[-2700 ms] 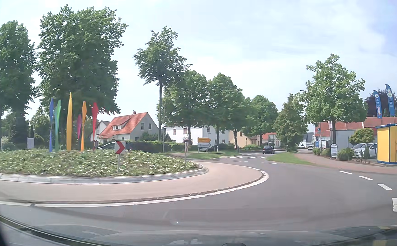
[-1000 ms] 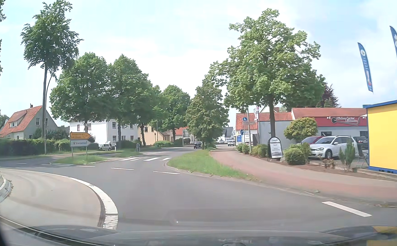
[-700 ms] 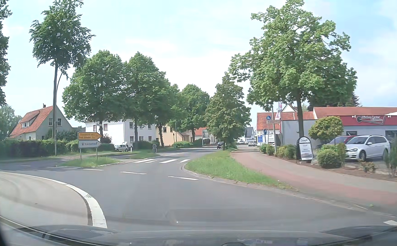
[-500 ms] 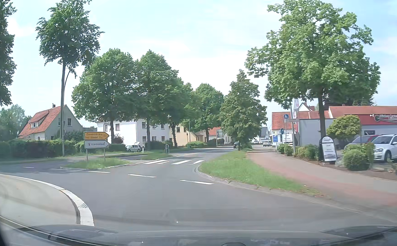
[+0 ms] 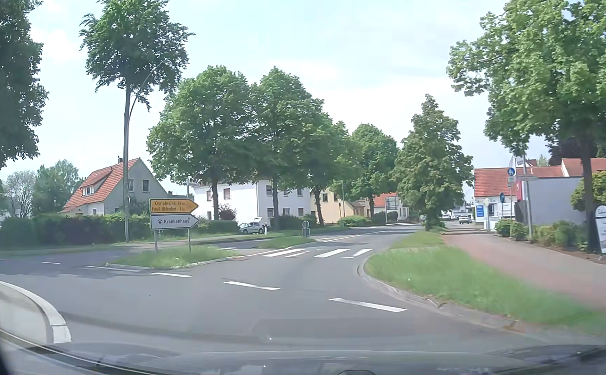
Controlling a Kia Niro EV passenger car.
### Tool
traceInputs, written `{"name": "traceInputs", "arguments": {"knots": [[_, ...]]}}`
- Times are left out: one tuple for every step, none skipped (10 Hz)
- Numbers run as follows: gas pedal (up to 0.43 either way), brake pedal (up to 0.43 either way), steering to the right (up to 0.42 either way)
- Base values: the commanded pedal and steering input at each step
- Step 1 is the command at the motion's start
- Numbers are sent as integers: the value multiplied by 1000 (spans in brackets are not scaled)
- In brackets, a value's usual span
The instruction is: Follow the waypoints while adhering to traffic rules and regulations
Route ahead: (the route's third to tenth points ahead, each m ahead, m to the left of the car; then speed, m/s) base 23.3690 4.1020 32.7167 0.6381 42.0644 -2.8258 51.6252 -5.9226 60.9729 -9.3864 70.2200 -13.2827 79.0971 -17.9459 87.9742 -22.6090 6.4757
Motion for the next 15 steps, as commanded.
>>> {"name": "traceInputs", "arguments": {"knots": [[189,0,-160],[189,0,-140],[189,0,-121],[189,0,-91],[189,0,-60],[189,0,-35],[189,0,-2],[189,0,29],[189,0,53],[197,0,74],[197,0,90],[240,0,97],[240,0,102],[240,0,102],[248,0,104]]}}
